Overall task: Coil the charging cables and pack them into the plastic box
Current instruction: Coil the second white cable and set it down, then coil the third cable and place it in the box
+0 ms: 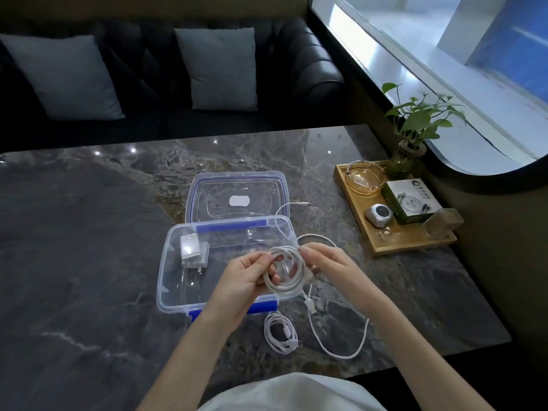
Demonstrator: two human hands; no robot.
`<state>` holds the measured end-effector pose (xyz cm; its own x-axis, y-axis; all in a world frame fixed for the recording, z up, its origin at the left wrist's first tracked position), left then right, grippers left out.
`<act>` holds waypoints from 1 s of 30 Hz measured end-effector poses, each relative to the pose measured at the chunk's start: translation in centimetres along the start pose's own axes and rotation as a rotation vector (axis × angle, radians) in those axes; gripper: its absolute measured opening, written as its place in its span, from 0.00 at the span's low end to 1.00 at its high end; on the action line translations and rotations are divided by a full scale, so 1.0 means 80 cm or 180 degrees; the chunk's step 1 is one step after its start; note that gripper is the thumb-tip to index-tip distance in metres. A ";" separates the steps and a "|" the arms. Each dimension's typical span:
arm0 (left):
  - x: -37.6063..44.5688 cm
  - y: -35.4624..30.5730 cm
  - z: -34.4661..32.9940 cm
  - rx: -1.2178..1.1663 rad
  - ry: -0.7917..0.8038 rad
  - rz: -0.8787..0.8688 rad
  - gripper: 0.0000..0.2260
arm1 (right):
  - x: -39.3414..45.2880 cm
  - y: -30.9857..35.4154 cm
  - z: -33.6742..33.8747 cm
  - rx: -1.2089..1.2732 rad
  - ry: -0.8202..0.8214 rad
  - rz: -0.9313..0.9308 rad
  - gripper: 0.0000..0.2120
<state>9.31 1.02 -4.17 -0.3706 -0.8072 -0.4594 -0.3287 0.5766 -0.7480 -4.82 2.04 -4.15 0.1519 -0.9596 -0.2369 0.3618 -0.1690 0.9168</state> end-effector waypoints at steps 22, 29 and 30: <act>-0.053 0.104 0.184 0.1338 -0.1391 0.0129 0.06 | -0.024 -0.099 -0.146 -0.1119 -0.0375 -0.1093 0.06; -0.045 0.098 0.174 0.2522 -0.1551 -0.0438 0.09 | -0.018 -0.104 -0.150 -0.1422 -0.0716 -0.1059 0.08; -0.044 0.098 0.172 0.2675 -0.1551 -0.0499 0.09 | -0.018 -0.103 -0.149 -0.1461 -0.0723 -0.1005 0.08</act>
<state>19.98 6.63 -14.99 0.0852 -0.9395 -0.3319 0.4511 0.3334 -0.8279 2.97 7.48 -15.25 -0.2095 -0.9115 -0.3541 0.7253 -0.3877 0.5689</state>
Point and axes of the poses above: each hand's wrist, its own x-axis towards the middle knuckle, its own z-axis out of the back of the hand, y = z × x, the point moved 7 cm from there along x, towards the middle knuckle, and after that the axes turned 13 degrees about -x, right-handed, at the moved point
